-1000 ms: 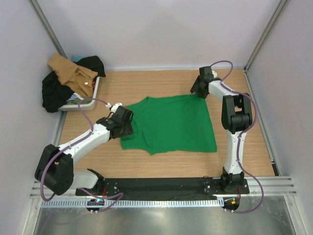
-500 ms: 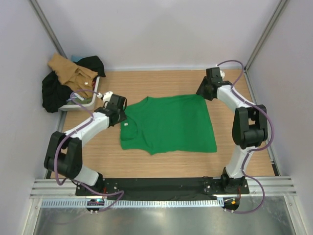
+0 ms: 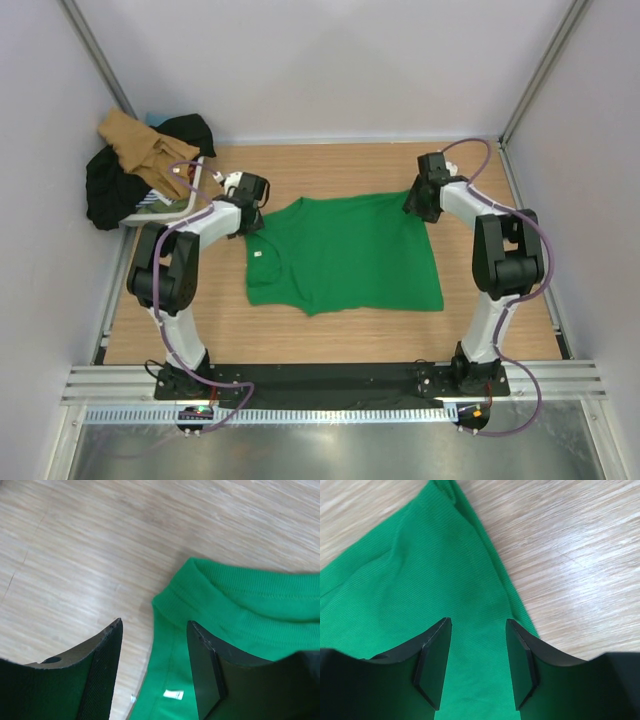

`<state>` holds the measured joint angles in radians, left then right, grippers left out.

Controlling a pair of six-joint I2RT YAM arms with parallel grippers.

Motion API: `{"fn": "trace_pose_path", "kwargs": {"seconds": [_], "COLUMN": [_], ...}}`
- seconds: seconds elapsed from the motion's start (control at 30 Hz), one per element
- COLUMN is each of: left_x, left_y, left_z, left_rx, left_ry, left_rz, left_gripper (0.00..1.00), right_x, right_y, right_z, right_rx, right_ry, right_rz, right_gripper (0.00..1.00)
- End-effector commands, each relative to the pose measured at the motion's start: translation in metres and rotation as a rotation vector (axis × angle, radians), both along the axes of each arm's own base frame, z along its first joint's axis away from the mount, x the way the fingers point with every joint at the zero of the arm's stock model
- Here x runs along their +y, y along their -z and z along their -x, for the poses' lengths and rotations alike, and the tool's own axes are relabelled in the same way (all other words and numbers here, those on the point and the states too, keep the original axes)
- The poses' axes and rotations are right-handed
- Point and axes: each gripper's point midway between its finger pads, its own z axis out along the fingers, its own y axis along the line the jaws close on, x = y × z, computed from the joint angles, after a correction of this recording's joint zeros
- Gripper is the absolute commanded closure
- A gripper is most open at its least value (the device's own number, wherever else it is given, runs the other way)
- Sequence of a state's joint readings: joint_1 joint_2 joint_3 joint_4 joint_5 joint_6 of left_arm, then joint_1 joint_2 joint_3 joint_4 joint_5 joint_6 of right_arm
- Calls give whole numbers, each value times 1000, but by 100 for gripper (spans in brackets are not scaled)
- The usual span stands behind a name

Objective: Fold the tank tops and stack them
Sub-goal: Fold the tank top

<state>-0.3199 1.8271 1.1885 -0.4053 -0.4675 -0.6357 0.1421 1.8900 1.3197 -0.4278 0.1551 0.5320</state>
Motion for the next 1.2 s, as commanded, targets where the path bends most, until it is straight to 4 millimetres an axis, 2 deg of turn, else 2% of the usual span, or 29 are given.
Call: {"fn": "trace_pose_path", "kwargs": {"seconds": [0.0, 0.2, 0.23, 0.3, 0.33, 0.4, 0.57, 0.6, 0.7, 0.8, 0.9, 0.97, 1.03, 1.07, 1.1, 1.17], "left_x": [4, 8, 9, 10, 9, 8, 5, 5, 10, 11, 14, 14, 14, 14, 14, 11], "left_y": [-8, 2, 5, 9, 8, 12, 23, 24, 25, 24, 25, 28, 29, 28, 17, 5], "left_z": [-23, -34, -35, -37, -39, -43, -48, -49, -54, -66, -76, -88, -103, -107, -118, -119], "left_rx": [-43, -16, -10, 3, 3, 10, 31, 33, 31, 22, 27, 29, 29, 29, 4, -4], "left_ry": [-4, -7, -8, -5, -2, 5, 17, 20, 8, 10, 4, 5, 7, 9, 10, 31], "left_rz": [-7, 0, 5, 0, 4, 17, 33, 34, 34, 47, 53, 53, 53, 51, 54, 64], "left_gripper": [45, 57, 62, 67, 71, 79, 94, 99, 100, 100, 100, 100, 100, 100, 96, 89], "right_x": [-10, -20, -19, -19, -18, -19, -16, -16, -15, -13, -9, -9, -11, -12, -10, -10], "right_y": [-3, 7, 11, 14, 18, 19, 16, 16, 17, 17, 18, 12, 16, 5, 4, -15], "right_z": [-19, -26, -27, -30, -30, -34, -41, -42, -45, -53, -67, -81, -92, -104, -109, -118], "right_rx": [-22, 8, 15, 20, 29, 27, 13, 14, 6, -12, -19, -44, -50, -86, -95, -133], "right_ry": [25, 48, 44, 45, 44, 47, 48, 46, 52, 57, 59, 73, 91, 97, 98, 98], "right_rz": [70, 132, 132, 130, 131, 133, 125, 122, 113, 105, 87, 76, 68, 51, 43, 41], "right_gripper": [46, 47, 48, 50, 53, 63, 78, 85, 95, 96, 97, 97, 96, 93, 71, 52]}}
